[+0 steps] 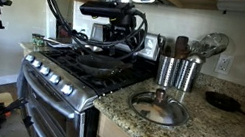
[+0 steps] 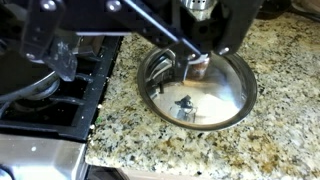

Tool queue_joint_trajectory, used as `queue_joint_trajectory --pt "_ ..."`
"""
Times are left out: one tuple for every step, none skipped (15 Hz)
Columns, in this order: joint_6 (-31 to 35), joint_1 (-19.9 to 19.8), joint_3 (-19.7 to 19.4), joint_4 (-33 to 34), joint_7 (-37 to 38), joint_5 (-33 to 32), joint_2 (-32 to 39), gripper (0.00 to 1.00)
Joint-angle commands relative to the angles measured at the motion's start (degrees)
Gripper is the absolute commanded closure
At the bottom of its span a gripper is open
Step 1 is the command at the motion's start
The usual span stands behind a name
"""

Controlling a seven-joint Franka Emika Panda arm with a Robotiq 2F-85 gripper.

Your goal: Put the silver lid on the pan

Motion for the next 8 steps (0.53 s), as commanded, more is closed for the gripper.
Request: queue_joint_trajectory --pt "2.2 -1.8 0.5 2.5 2.7 1.7 4.6 0.00" --pt "2.4 -2.1 0.5 3.0 3.2 2.0 5.4 0.00" --pt "2.9 -2.6 0.4 3.6 3.9 2.1 6.4 0.00" --pt "3.4 -2.9 0.4 4.1 4.3 2.4 7.2 0.00" --pt "4.3 -3.5 0.5 4.6 5.1 2.4 8.2 0.00" --pt "5.0 -3.9 0.5 5.1 5.7 2.6 9.0 0.00" --pt "5.9 -4.2 0.4 5.7 6.1 2.8 10.3 0.00" --pt "6.7 -4.5 0.4 6.2 6.5 2.9 11.2 0.00"
